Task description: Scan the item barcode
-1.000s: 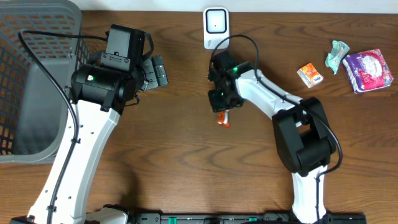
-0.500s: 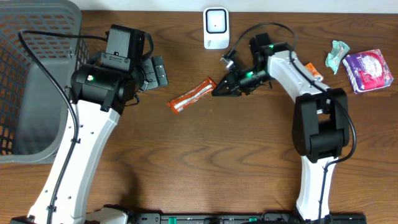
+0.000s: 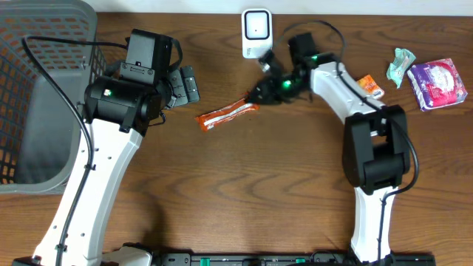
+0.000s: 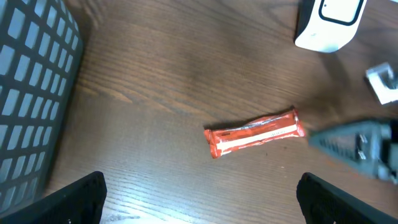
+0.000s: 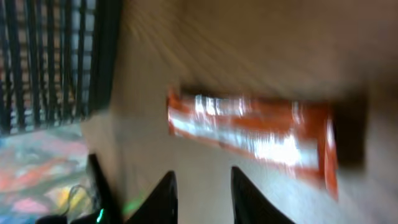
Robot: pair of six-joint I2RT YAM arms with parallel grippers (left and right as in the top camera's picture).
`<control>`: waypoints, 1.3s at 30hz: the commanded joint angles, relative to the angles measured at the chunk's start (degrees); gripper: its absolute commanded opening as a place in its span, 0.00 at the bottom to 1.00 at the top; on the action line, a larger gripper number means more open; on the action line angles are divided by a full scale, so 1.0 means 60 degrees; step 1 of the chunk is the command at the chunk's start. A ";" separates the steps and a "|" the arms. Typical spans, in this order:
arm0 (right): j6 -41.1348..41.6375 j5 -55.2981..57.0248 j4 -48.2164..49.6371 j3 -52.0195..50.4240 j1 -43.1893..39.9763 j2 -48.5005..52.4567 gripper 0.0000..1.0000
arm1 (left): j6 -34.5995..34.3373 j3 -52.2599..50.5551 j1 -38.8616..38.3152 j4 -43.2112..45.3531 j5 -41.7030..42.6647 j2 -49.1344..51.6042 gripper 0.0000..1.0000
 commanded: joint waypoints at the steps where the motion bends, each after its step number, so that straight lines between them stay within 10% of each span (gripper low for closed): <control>1: 0.2320 0.1242 0.1315 0.0033 0.0514 -0.0015 0.24 | 0.0051 0.0131 0.0040 -0.0022 -0.0084 -0.0018 0.98; 14: 0.5384 0.7526 0.2317 0.0004 0.2801 0.0004 0.33 | 0.0051 0.0131 0.0040 -0.0022 -0.0084 -0.0018 0.98; 30: 0.5391 0.7960 0.0605 0.0011 0.3337 0.0608 0.19 | 0.0051 0.0131 0.0040 -0.0025 -0.0084 -0.0018 0.98; 39: 0.3093 1.0987 -0.2422 0.0627 0.2911 -0.0361 0.33 | 0.0051 0.0131 0.0040 -0.0022 -0.0084 -0.0018 0.98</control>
